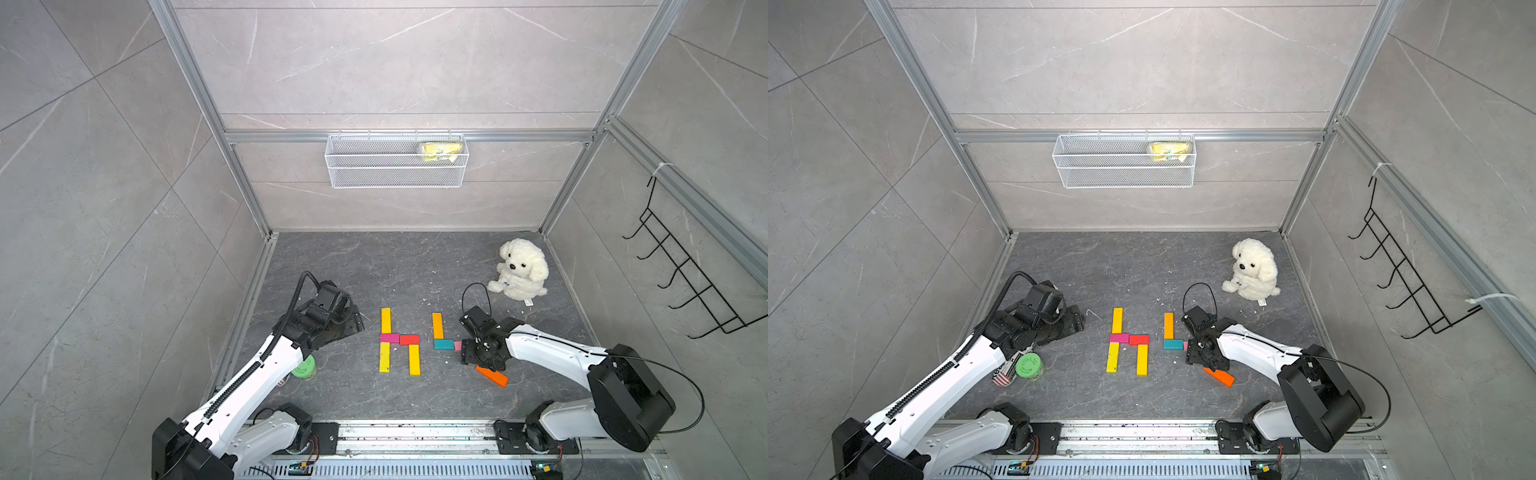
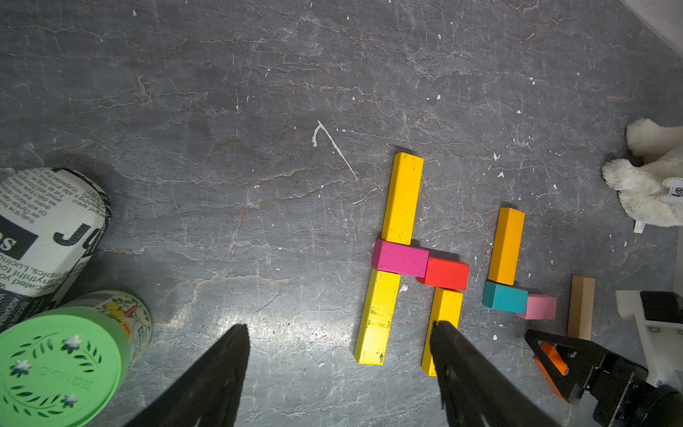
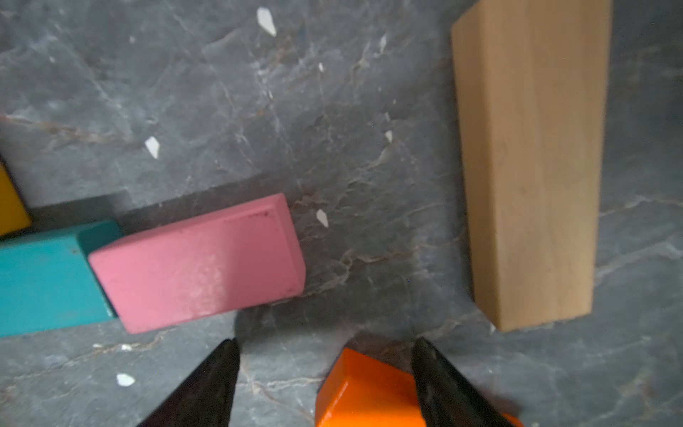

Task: Assemble the letter h with building blocks
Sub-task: Assemble the building block at the center of the board.

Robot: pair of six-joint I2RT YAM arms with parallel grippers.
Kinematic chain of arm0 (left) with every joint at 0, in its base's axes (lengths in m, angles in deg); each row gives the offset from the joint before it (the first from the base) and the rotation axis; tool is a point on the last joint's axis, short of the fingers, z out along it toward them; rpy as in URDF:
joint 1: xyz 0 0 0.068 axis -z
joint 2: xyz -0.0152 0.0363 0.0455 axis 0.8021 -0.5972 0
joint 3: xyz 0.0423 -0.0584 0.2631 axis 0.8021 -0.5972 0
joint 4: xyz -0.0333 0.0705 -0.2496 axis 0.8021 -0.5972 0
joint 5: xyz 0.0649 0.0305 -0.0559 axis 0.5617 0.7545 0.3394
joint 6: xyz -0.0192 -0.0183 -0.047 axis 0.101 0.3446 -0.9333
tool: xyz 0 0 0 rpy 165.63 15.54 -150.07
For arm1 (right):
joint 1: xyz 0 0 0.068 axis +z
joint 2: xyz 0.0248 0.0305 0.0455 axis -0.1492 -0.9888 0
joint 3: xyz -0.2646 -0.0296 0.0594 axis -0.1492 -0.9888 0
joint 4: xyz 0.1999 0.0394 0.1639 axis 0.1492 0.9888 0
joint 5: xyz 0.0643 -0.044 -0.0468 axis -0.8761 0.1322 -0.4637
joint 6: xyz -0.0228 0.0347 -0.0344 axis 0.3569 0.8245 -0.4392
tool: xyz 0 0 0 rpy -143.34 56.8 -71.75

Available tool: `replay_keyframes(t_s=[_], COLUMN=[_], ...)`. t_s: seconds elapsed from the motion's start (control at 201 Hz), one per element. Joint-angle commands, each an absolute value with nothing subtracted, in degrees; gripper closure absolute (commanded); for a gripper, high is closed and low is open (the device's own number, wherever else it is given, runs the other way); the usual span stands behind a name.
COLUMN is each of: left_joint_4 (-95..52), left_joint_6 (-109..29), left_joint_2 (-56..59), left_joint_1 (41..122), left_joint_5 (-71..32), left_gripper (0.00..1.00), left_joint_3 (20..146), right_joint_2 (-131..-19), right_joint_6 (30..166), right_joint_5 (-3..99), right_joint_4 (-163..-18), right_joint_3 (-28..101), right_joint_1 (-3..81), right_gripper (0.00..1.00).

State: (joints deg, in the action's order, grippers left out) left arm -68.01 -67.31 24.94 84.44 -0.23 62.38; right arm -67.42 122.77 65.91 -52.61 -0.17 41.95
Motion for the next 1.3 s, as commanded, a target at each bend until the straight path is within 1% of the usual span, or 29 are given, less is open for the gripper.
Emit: replay_keyframes(t_s=[0.0,0.791,1.165,1.234,1.294], left_joint_4=[-67.8,-67.5,-66.3,-66.6,-66.8], left_joint_6=[-65.8,-65.7,-66.5,-66.2,-66.1], left_joint_2=[25.2,25.1,25.6,25.8,26.1], left_joint_1=[84.2,84.2,84.2,84.1,84.1], left_joint_5=[-0.2,-0.5,-2.3,-2.3,-2.0], left_gripper=[0.19,0.19,0.19,0.2,0.19], left_joint_3=[64.3,63.9,62.9,63.5,63.7], right_joint_2=[-68.1,-71.3,-63.0,-62.6,-63.1], right_joint_6=[123.6,124.0,123.4,122.9,121.9], right_joint_5=[67.1,68.2,70.3,72.2,71.5], right_joint_4=[-53.3,-53.8,-46.3,-44.1,-44.0], right_joint_3=[0.9,3.8,6.7,8.1,8.3], right_joint_1=[42.2,42.2,42.2,41.2,38.8], right_gripper=[0.22,0.22,0.22,0.2,0.2])
